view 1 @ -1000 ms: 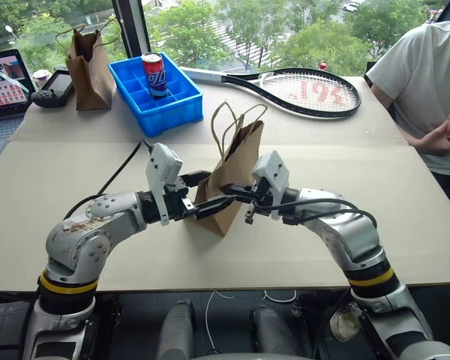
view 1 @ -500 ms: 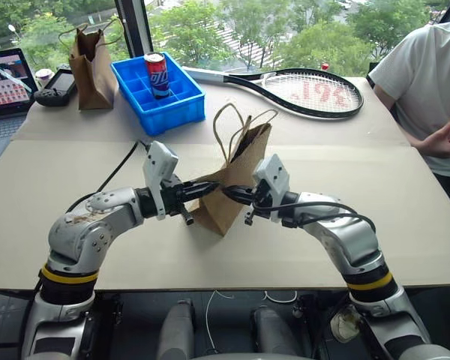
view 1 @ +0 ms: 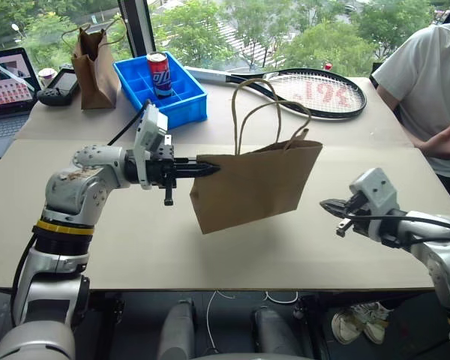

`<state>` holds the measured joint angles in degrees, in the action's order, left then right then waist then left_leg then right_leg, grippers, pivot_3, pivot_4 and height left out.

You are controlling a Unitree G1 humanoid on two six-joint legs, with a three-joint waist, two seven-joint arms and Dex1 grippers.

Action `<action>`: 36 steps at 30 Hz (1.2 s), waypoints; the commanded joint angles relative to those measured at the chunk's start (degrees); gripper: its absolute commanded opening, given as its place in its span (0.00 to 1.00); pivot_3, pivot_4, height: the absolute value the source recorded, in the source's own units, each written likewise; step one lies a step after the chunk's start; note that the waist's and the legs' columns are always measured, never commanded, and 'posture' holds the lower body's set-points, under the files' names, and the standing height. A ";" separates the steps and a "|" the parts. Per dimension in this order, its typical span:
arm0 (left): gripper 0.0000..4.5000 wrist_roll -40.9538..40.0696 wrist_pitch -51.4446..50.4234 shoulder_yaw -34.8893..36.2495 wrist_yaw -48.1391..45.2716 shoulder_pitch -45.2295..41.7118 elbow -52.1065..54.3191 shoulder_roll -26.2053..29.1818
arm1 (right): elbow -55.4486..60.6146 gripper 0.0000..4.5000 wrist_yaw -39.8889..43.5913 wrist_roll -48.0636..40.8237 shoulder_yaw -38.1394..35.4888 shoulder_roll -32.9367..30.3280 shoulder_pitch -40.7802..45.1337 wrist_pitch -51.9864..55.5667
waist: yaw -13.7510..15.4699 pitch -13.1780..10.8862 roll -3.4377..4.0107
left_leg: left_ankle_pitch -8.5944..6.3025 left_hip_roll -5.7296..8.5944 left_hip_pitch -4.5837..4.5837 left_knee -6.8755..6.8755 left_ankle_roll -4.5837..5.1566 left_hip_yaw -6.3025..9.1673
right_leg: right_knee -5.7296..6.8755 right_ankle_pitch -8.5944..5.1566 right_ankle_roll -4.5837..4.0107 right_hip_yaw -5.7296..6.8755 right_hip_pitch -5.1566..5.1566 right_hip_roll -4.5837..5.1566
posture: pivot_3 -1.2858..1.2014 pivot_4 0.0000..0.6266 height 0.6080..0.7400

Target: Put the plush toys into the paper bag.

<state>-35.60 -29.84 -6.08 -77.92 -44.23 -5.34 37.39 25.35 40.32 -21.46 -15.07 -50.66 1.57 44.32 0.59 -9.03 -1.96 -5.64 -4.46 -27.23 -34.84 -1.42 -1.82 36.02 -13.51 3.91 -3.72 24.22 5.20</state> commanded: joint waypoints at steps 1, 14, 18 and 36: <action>0.02 2.36 6.17 -1.51 -9.36 -4.03 -5.34 -0.78 | 1.88 0.00 1.00 0.83 -8.84 -2.28 -4.20 -1.30 | 0.07 0.00 0.00 | 0.00 0.00 0.00 -0.01 0.01 0.00 | -0.01 0.00 0.01 0.00 0.00 0.01 | 0.52 0.24 1.00; 0.16 2.96 12.46 -7.15 -14.58 -5.45 -17.32 -1.36 | 5.33 0.00 1.14 -1.66 -12.44 -3.35 -5.16 1.92 | -0.46 0.00 0.00 | 0.03 0.00 0.00 -0.09 0.05 0.04 | 0.04 -0.12 0.22 -0.02 -0.04 0.00 | 0.52 0.24 1.00; 0.46 1.64 9.40 -4.74 -14.58 -4.17 -14.98 1.05 | 4.81 0.00 3.09 -3.35 -12.03 -3.66 -4.67 1.41 | -0.48 0.00 0.00 | 0.03 0.00 0.01 -0.09 0.05 0.05 | 0.05 -0.12 0.22 -0.03 -0.04 0.00 | 0.52 0.24 1.00; 1.00 -3.10 -8.86 24.19 8.16 31.63 9.14 14.05 | 3.16 0.24 17.41 -15.53 -17.73 4.26 -13.54 -8.35 | -1.14 0.02 -0.02 | -0.26 -0.07 0.18 0.00 -0.41 0.06 | 0.04 -0.15 0.23 0.02 -0.12 0.03 | 0.52 0.24 1.00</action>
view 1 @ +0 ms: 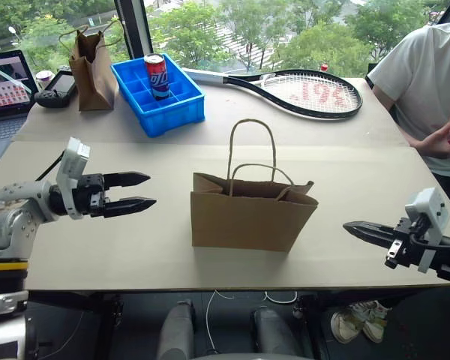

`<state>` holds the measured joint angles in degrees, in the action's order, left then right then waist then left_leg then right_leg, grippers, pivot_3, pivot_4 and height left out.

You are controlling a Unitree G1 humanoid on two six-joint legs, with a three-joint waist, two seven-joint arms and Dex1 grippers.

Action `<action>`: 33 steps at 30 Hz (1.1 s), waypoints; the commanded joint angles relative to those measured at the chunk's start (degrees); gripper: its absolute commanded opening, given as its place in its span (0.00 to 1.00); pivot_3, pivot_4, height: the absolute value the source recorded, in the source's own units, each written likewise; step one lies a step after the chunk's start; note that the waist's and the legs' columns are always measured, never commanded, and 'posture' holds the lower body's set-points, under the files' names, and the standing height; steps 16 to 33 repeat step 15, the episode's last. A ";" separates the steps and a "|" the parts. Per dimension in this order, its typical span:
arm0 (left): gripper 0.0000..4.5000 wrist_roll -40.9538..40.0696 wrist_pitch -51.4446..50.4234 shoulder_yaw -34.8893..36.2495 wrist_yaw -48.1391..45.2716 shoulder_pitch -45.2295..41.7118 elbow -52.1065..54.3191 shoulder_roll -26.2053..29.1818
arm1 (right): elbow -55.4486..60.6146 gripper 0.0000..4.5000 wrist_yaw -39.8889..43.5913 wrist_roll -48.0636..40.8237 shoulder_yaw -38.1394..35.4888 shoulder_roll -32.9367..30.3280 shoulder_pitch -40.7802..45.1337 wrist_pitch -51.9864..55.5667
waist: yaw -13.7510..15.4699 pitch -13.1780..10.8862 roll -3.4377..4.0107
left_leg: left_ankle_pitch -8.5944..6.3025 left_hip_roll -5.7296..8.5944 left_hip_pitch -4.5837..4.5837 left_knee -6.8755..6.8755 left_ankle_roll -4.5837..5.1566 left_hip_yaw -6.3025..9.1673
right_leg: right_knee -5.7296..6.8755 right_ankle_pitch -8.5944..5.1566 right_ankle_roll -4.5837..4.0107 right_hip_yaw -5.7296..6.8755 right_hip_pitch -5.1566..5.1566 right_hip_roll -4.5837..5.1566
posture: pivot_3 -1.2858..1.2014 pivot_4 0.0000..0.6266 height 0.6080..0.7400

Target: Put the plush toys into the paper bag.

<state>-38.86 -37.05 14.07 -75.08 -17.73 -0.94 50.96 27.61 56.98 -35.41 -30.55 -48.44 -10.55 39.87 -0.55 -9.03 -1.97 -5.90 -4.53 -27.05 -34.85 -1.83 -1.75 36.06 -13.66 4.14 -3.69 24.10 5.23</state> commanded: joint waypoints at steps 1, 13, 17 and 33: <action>1.00 1.09 -1.21 4.57 6.83 6.97 5.75 0.43 | 0.92 0.30 0.81 -1.58 -2.25 2.61 -1.83 -4.65 | 0.03 0.01 -0.01 | -0.01 0.00 0.07 0.00 -0.01 -0.01 | 0.00 0.00 0.00 0.01 -0.02 0.02 | 0.52 0.24 1.00; 1.00 9.15 5.14 3.55 19.36 14.78 11.48 -3.29 | 1.17 0.99 -1.64 -0.74 -1.47 4.09 -2.43 -9.36 | -0.01 0.01 0.00 | -0.08 -0.08 0.35 0.13 -0.13 -0.25 | -0.16 0.03 -0.09 0.03 0.10 0.13 | 0.52 0.24 1.00; 1.00 9.67 7.00 2.07 18.11 14.38 11.20 -3.42 | 1.53 0.99 -3.58 0.21 -1.30 4.37 -2.18 -9.61 | -0.04 0.01 0.00 | -0.08 -0.08 0.35 0.14 -0.13 -0.27 | -0.17 0.03 -0.09 0.03 0.10 0.14 | 0.52 0.24 1.00; 1.00 9.67 7.00 2.07 18.11 14.38 11.20 -3.42 | 1.53 0.99 -3.58 0.21 -1.30 4.37 -2.18 -9.61 | -0.04 0.01 0.00 | -0.08 -0.08 0.35 0.14 -0.13 -0.27 | -0.17 0.03 -0.09 0.03 0.10 0.14 | 0.52 0.24 1.00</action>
